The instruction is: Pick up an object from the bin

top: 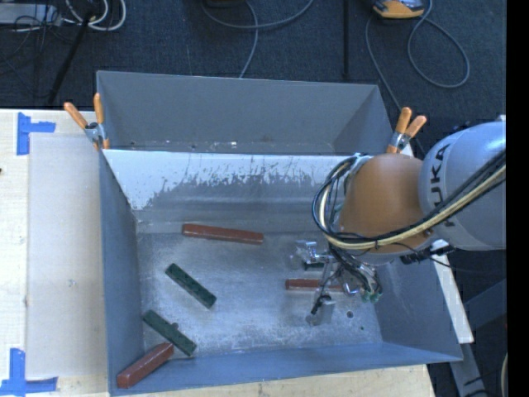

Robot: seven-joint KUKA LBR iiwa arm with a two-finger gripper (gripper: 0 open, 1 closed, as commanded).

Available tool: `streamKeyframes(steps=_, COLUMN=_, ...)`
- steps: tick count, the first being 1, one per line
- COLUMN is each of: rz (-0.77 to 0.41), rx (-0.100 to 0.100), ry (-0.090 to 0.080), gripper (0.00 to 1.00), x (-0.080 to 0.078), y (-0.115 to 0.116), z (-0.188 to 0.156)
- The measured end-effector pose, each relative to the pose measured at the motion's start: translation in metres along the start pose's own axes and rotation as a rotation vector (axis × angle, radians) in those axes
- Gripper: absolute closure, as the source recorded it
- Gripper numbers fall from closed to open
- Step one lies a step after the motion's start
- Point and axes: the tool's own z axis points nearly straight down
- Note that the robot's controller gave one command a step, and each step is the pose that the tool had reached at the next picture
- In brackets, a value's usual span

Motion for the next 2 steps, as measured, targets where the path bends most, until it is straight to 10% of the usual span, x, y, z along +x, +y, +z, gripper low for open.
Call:
streamKeyframes(steps=1, rz=0.017, rx=0.000, ry=0.000, gripper=0.00, x=-0.0512, y=-0.0992, z=0.0314)
streamKeyframes(steps=2, rz=0.016, rx=-0.005, ry=0.003, gripper=1.00, x=-0.0503, y=-0.0948, z=0.0307)
